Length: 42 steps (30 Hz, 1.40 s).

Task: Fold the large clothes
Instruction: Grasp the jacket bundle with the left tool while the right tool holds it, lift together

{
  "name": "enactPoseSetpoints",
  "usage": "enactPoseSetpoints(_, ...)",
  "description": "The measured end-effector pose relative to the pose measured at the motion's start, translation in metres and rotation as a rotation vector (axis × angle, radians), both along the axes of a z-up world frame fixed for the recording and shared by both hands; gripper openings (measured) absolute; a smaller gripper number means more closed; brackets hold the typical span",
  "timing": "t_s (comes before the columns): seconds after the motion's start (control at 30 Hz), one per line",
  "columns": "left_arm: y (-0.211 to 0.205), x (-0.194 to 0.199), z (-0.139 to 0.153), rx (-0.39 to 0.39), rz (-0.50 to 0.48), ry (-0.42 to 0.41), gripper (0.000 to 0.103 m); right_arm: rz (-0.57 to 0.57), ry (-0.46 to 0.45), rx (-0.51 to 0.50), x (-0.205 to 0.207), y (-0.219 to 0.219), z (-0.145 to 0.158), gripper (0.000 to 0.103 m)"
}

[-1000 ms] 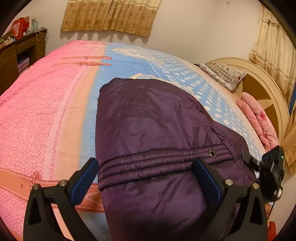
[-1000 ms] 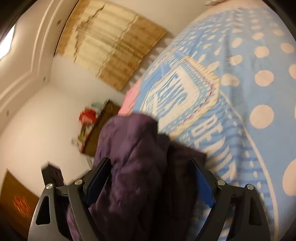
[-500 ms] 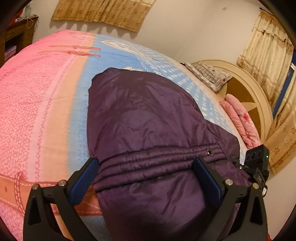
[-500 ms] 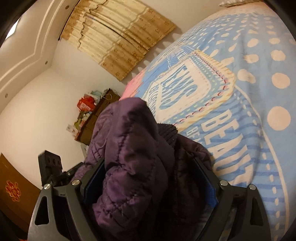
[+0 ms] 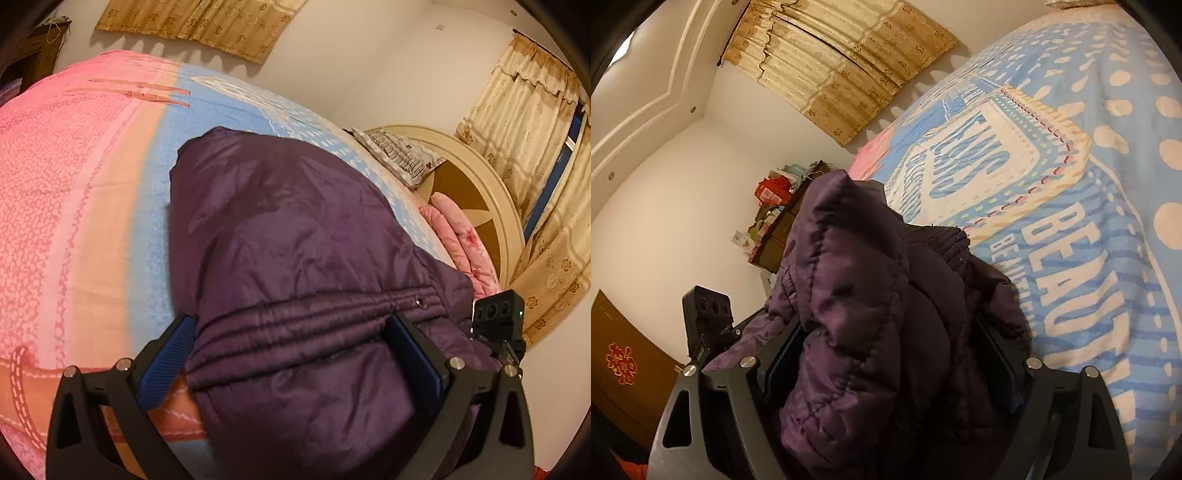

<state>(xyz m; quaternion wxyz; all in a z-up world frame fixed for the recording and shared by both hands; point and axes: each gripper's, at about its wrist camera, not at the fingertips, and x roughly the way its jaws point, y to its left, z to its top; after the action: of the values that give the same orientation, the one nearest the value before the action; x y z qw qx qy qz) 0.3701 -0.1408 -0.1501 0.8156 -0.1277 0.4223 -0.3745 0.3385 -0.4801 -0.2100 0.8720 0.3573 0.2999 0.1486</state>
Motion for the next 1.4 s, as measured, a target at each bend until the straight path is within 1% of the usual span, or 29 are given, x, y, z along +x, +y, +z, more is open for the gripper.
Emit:
enactPoseSetpoints(0.07, 0.000, 0.000, 0.000, -0.001, -0.010, 0.003, 0.103, 0.019, 0.004, 0.001, 0.000, 0.000, 0.000, 0.083)
enactPoseSetpoints(0.1, 0.000, -0.003, 0.002, 0.006, -0.011, -0.007, 0.103, 0.025, 0.009, 0.004, -0.001, 0.000, 0.000, 0.077)
enactPoseSetpoints(0.13, -0.001, -0.006, 0.004, 0.015, -0.015, -0.021, 0.100, 0.032, 0.017, 0.007, -0.002, 0.001, 0.001, 0.070)
enactPoseSetpoints(0.2, -0.003, -0.015, 0.011, 0.023, -0.023, -0.050, 0.094, 0.042, 0.026, 0.015, -0.009, 0.002, 0.004, 0.064)
enactPoseSetpoints(0.23, -0.003, -0.020, 0.014, 0.026, -0.027, -0.057, 0.091, 0.042, 0.026, 0.022, -0.012, 0.003, 0.005, 0.062)
enactPoseSetpoints(0.3, -0.002, -0.032, 0.019, 0.044, -0.032, -0.065, 0.088, 0.050, 0.024, 0.043, -0.028, 0.005, 0.006, 0.060)
enactPoseSetpoints(0.37, 0.001, -0.047, 0.023, 0.051, -0.028, -0.073, 0.086, 0.056, 0.027, 0.085, -0.048, 0.007, 0.005, 0.059)
enactPoseSetpoints(0.47, 0.011, -0.080, 0.029, 0.077, 0.010, -0.075, 0.086, 0.080, 0.034, 0.153, -0.077, 0.015, 0.001, 0.059)
enactPoseSetpoints(0.5, 0.018, -0.093, 0.030, 0.070, 0.030, -0.072, 0.086, 0.089, 0.038, 0.164, -0.084, 0.018, 0.000, 0.059)
enactPoseSetpoints(0.57, 0.033, -0.117, 0.027, 0.053, 0.070, -0.059, 0.086, 0.117, 0.041, 0.169, -0.105, 0.030, 0.000, 0.059)
enactPoseSetpoints(0.7, 0.054, -0.145, 0.024, 0.035, 0.132, -0.048, 0.086, 0.151, 0.039, 0.166, -0.134, 0.052, 0.001, 0.059)
enactPoseSetpoints(0.8, 0.064, -0.155, 0.026, 0.030, 0.154, -0.049, 0.085, 0.156, 0.025, 0.185, -0.152, 0.066, 0.003, 0.059)
enactPoseSetpoints(0.87, 0.067, -0.158, 0.028, 0.042, 0.153, -0.053, 0.083, 0.157, 0.003, 0.199, -0.163, 0.073, 0.006, 0.058)
enactPoseSetpoints(0.93, 0.071, -0.163, 0.030, 0.032, 0.157, -0.048, 0.083, 0.153, -0.008, 0.193, -0.173, 0.081, 0.010, 0.057)
enactPoseSetpoints(1.03, 0.076, -0.172, 0.031, 0.025, 0.153, -0.059, 0.083, 0.164, -0.030, 0.218, -0.183, 0.089, 0.013, 0.057)
enactPoseSetpoints(1.07, 0.080, -0.175, 0.031, 0.022, 0.155, -0.058, 0.081, 0.169, -0.030, 0.215, -0.188, 0.092, 0.013, 0.057)
enactPoseSetpoints(1.13, 0.087, -0.180, 0.031, 0.018, 0.161, -0.051, 0.080, 0.170, -0.018, 0.222, -0.191, 0.097, 0.010, 0.057)
enactPoseSetpoints(1.23, 0.099, -0.185, 0.028, 0.014, 0.183, -0.050, 0.080, 0.180, -0.012, 0.274, -0.190, 0.103, 0.004, 0.057)
enactPoseSetpoints(1.4, 0.112, -0.186, 0.026, 0.042, 0.218, -0.039, 0.080, 0.196, 0.007, 0.290, -0.186, 0.118, 0.000, 0.057)
